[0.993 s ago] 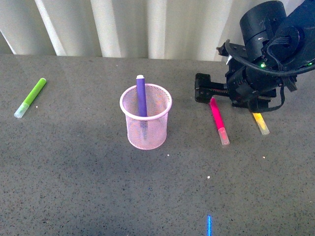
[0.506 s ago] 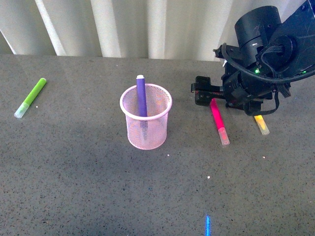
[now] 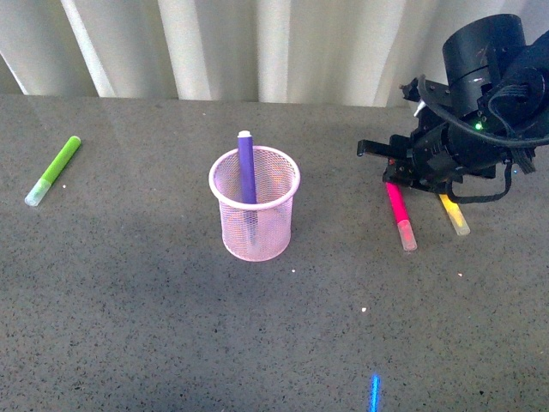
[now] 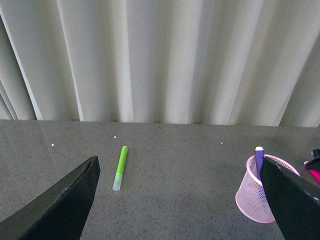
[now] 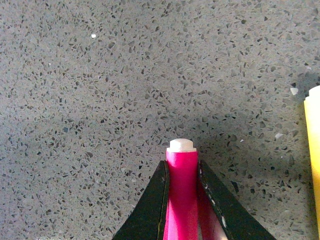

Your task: Insert purple and pink pens into pink cup

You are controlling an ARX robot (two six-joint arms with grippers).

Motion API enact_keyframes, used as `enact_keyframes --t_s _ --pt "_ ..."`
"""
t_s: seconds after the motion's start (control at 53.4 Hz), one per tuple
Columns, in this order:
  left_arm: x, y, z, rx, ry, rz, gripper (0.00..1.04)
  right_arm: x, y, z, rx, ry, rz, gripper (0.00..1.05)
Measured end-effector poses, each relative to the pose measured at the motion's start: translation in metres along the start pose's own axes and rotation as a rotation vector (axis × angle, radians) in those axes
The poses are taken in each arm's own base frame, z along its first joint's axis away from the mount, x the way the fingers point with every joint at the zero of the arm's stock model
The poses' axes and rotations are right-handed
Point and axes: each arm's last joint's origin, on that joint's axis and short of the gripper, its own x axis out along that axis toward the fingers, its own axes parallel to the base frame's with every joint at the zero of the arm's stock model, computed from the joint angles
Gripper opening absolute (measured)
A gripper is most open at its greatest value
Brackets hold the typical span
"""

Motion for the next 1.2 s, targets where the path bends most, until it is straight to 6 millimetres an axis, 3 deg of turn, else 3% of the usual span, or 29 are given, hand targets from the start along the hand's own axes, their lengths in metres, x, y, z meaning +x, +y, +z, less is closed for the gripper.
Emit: enact_keyframes --t_s 0.187,0.337,0.431,0.506,0.6,0.806,0.993,1.199 --pt "0.0 0.0 0.0 0.0 0.0 0.0 0.98 -0.026 -0.002 0.005 0.029 -0.207 0.099 0.11" --pt "0.0 0.0 0.0 0.0 0.0 0.0 0.98 -0.111 0.028 0.029 -0.018 -0.562 0.355 0.11" --pt "0.0 0.0 0.0 0.0 0.0 0.0 0.98 -0.162 0.058 0.029 -0.101 -0.738 0.489 0.11" --pt "0.0 0.0 0.0 0.0 0.0 0.0 0.98 -0.181 0.08 0.019 -0.177 -0.812 0.541 0.11" --pt "0.0 0.0 0.0 0.0 0.0 0.0 0.98 -0.178 0.101 0.008 -0.252 -0.819 0.545 0.11" --pt "0.0 0.0 0.0 0.0 0.0 0.0 0.98 -0.138 0.133 -0.007 -0.341 -0.783 0.484 0.11" --pt "0.0 0.0 0.0 0.0 0.0 0.0 0.98 -0.101 0.149 -0.009 -0.363 -0.782 0.45 0.11" --pt "0.0 0.0 0.0 0.0 0.0 0.0 0.98 -0.083 0.157 -0.022 -0.354 -0.742 0.457 0.11"
